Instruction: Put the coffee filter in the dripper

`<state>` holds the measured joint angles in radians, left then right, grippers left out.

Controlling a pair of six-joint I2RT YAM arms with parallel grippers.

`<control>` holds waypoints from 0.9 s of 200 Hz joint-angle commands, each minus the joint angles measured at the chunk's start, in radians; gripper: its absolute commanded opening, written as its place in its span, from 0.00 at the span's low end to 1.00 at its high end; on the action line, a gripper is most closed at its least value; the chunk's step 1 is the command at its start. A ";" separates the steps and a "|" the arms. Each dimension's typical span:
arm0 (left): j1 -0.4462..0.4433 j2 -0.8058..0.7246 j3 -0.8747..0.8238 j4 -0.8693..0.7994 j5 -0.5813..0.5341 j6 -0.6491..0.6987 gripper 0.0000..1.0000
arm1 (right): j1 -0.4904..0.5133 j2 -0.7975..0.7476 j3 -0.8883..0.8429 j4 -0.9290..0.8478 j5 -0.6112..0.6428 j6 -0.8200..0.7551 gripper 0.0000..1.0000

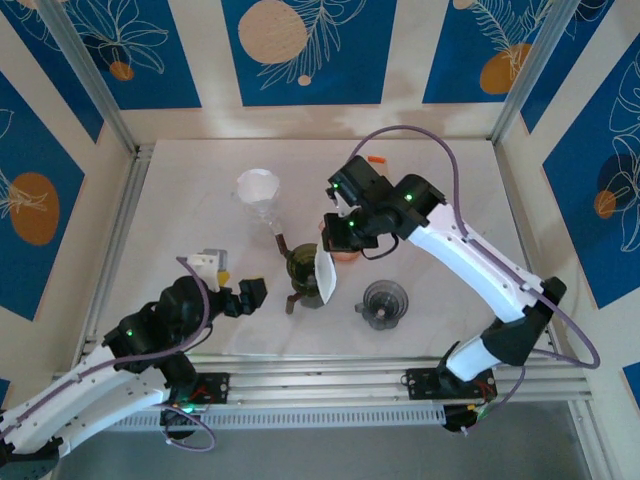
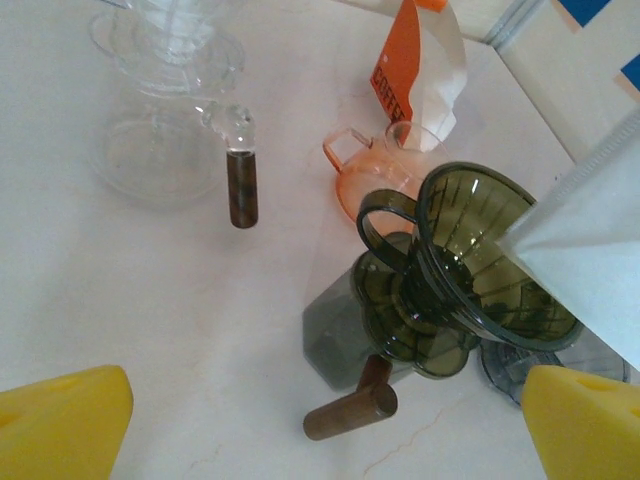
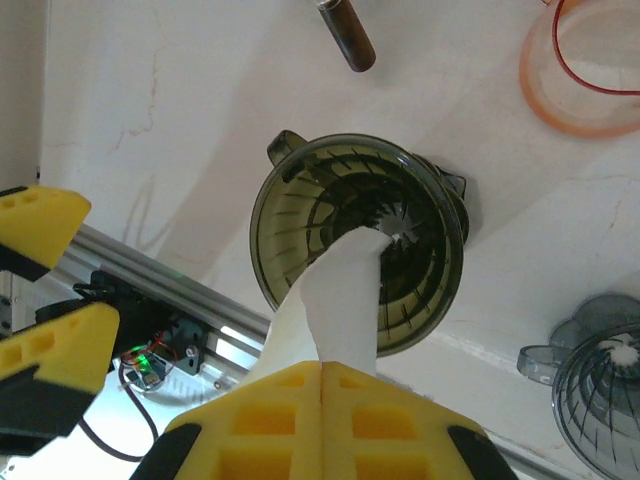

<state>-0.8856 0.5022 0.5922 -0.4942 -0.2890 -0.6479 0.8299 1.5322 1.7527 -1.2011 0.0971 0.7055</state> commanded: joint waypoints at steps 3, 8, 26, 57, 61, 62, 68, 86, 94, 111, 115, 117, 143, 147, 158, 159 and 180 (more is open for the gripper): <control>0.016 0.052 0.066 0.052 0.086 0.001 1.00 | 0.003 0.054 0.055 -0.056 0.023 0.011 0.00; 0.020 0.068 0.077 0.061 0.104 0.003 1.00 | 0.003 0.065 0.058 -0.059 0.033 0.008 0.00; 0.047 0.124 0.108 0.102 0.176 0.006 1.00 | 0.004 0.097 0.059 -0.055 0.058 -0.002 0.00; 0.133 0.197 0.112 0.201 0.336 -0.015 0.93 | 0.011 0.147 0.070 -0.057 0.123 -0.034 0.00; 0.146 0.206 0.109 0.216 0.358 -0.020 0.91 | 0.012 0.153 0.072 -0.056 0.127 -0.039 0.00; 0.148 0.209 0.108 0.218 0.364 -0.021 0.91 | 0.012 0.154 0.072 -0.056 0.128 -0.040 0.00; 0.166 0.222 0.103 0.244 0.397 -0.031 0.89 | 0.014 0.161 0.075 -0.055 0.137 -0.046 0.00; 0.197 0.267 0.089 0.311 0.476 -0.048 0.87 | 0.022 0.174 0.085 -0.052 0.167 -0.062 0.00; 0.199 0.285 0.089 0.328 0.491 -0.052 0.87 | 0.024 0.178 0.087 -0.051 0.179 -0.065 0.00; 0.200 0.319 0.086 0.380 0.534 -0.052 0.91 | 0.030 0.181 0.082 -0.043 0.188 -0.074 0.00; 0.200 0.326 0.084 0.394 0.544 -0.052 0.93 | 0.032 0.184 0.082 -0.040 0.189 -0.075 0.00; 0.201 0.330 0.083 0.401 0.552 -0.052 0.94 | 0.032 0.184 0.082 -0.041 0.191 -0.076 0.00; 0.200 0.376 0.081 0.424 0.585 -0.055 0.93 | 0.046 0.190 0.087 -0.029 0.208 -0.084 0.02; 0.201 0.383 0.083 0.420 0.584 -0.053 0.91 | 0.047 0.190 0.087 -0.028 0.212 -0.086 0.04; 0.200 0.394 0.085 0.394 0.569 -0.053 0.86 | 0.052 0.185 0.087 -0.021 0.219 -0.093 0.11; 0.200 0.396 0.086 0.392 0.567 -0.054 0.85 | 0.052 0.184 0.086 -0.020 0.221 -0.093 0.12; 0.205 0.403 0.079 0.370 0.539 -0.057 0.76 | 0.064 0.151 0.068 0.010 0.250 -0.112 0.30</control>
<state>-0.6910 0.9020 0.6807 -0.1230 0.2436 -0.7063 0.8783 1.7115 1.8008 -1.2182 0.3027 0.6258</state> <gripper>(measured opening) 0.796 0.228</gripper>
